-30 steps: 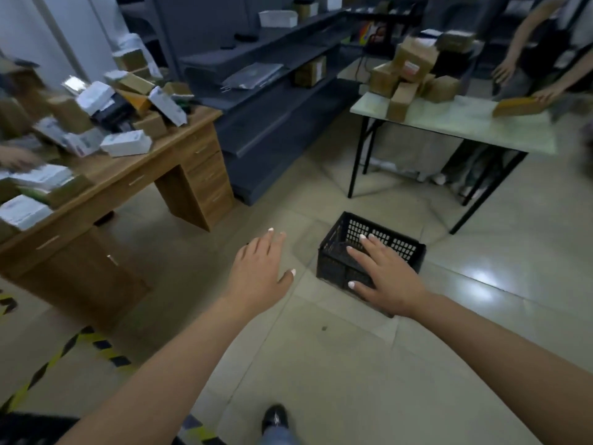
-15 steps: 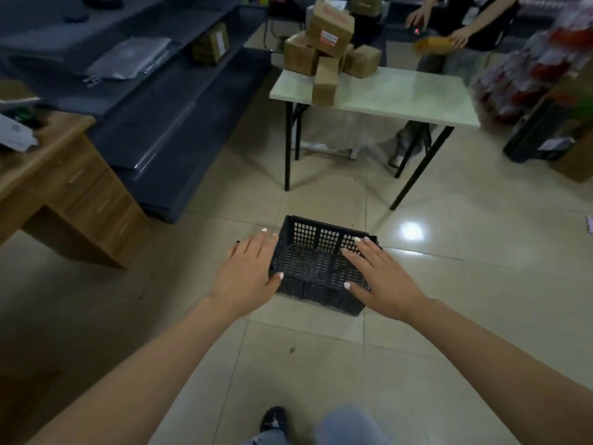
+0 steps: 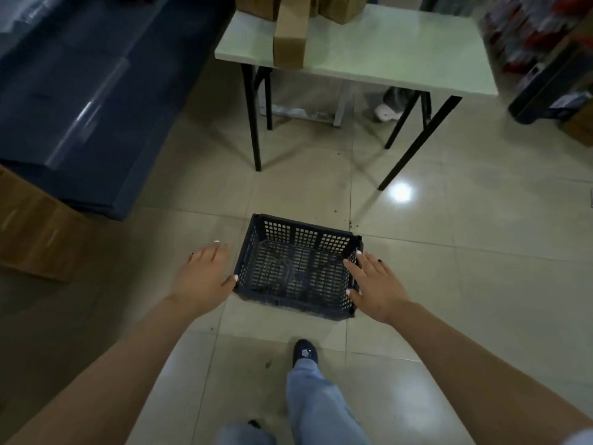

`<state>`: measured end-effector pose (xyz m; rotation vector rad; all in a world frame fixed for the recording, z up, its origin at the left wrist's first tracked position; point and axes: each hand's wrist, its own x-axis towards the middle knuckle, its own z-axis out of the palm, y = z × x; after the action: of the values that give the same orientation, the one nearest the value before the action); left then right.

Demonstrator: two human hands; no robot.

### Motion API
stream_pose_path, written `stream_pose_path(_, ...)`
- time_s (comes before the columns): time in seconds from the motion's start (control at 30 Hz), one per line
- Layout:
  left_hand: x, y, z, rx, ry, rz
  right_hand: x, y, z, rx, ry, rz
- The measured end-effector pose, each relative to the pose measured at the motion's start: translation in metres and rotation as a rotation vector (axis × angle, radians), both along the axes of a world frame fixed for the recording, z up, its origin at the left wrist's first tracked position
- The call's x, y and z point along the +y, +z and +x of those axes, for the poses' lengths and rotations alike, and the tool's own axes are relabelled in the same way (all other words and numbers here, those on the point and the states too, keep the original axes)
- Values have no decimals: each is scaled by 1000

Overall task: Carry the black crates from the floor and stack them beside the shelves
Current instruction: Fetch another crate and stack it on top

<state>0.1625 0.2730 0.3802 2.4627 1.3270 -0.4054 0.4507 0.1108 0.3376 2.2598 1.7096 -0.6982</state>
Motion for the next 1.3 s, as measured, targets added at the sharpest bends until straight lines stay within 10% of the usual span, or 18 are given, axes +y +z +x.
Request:
stream_pose_path(0.83, 173, -451, 65, 239, -21, -150, 46, -420, 88, 3, -523, -164)
stream_pose_path(1.3, 184, -514, 72, 101, 294, -398, 77, -461, 99, 58, -754, -200)
